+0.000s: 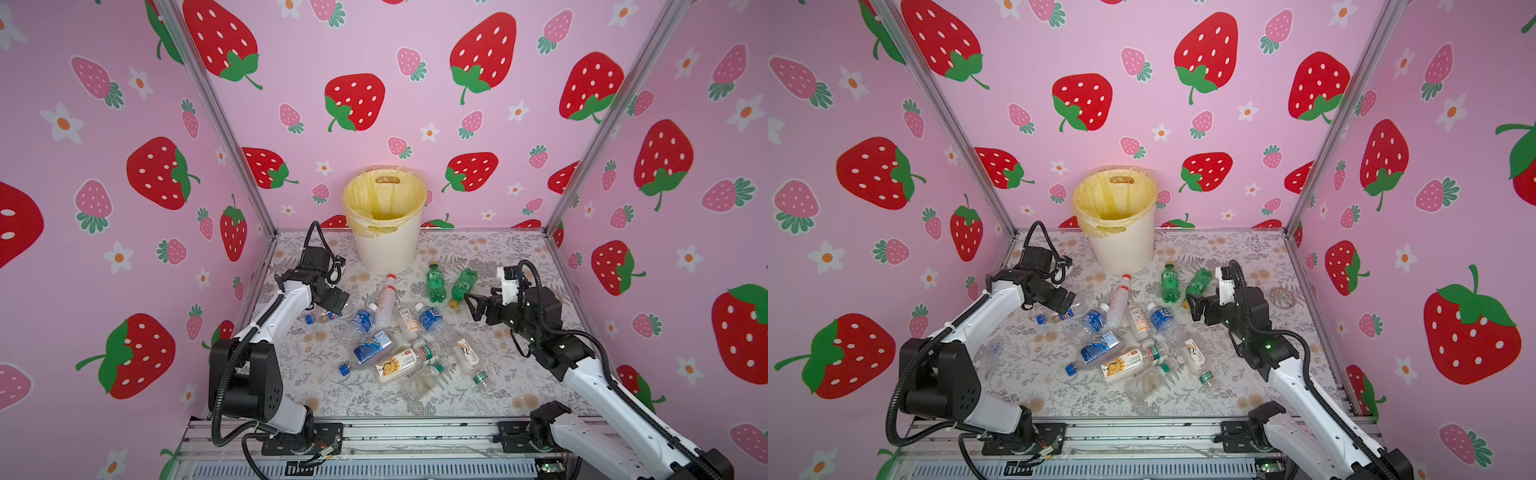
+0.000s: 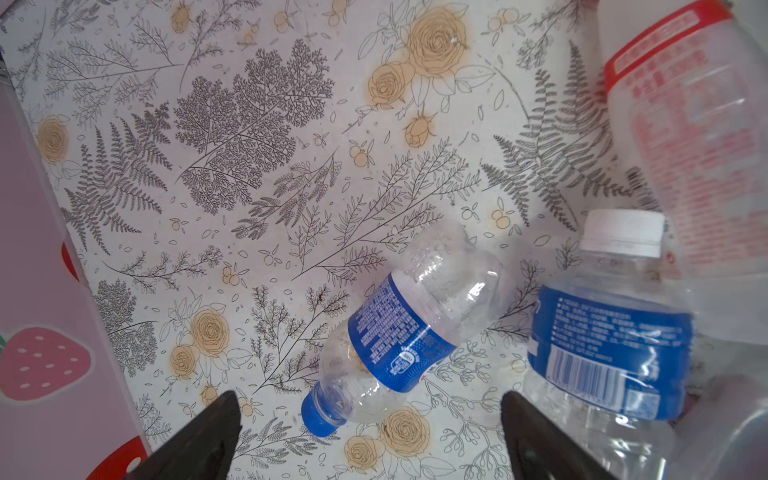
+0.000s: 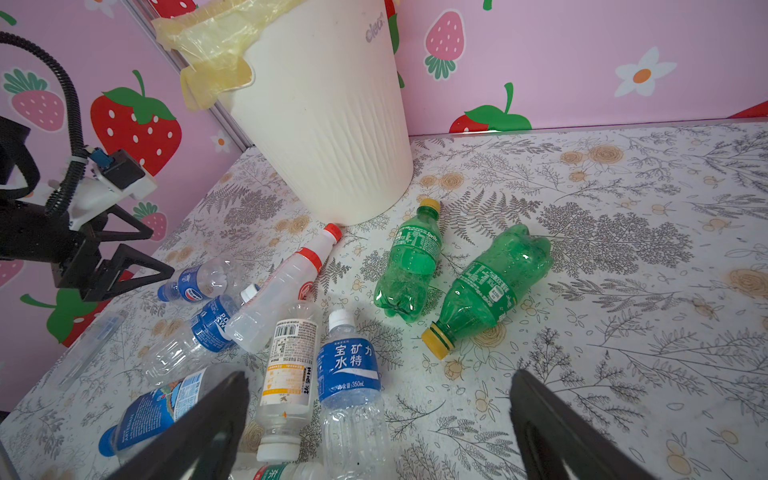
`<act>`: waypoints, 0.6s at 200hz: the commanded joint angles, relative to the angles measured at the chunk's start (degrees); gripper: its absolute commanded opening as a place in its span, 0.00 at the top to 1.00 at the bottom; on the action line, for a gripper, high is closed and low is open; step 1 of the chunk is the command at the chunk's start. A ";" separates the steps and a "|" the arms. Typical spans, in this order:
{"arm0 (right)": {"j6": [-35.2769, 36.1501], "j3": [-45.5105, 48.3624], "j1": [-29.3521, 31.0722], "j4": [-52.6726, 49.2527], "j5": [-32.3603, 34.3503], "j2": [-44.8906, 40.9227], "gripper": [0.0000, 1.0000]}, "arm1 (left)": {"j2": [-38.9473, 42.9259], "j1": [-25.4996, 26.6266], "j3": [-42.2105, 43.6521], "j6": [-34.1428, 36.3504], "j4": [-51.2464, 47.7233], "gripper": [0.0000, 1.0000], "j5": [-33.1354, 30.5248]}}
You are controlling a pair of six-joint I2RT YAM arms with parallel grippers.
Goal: Throw the plastic bottles in the bin
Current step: 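Withdraw the right gripper from the bin while the left gripper moves toward the blue-labelled bottle, then lower the left gripper and grasp the blue-labelled clear bottle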
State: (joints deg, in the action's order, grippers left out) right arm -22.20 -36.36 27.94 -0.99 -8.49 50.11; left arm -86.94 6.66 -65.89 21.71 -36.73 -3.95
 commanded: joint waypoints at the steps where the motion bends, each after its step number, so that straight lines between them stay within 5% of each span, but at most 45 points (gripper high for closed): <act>1: 1.28 -0.13 -0.43 0.03 -0.65 -0.14 0.01 | 0.41 -0.12 1.04 3.27 1.44 0.01 0.62; 120: 1.19 0.44 -0.87 0.72 -1.54 0.79 0.01 | -5.23 -0.80 2.89 4.56 3.07 0.00 2.80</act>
State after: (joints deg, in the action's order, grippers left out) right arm -21.32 -36.36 27.35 -0.95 -9.32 50.76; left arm -91.68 6.35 -62.85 24.49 -33.36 -2.44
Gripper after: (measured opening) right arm 0.994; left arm 0.997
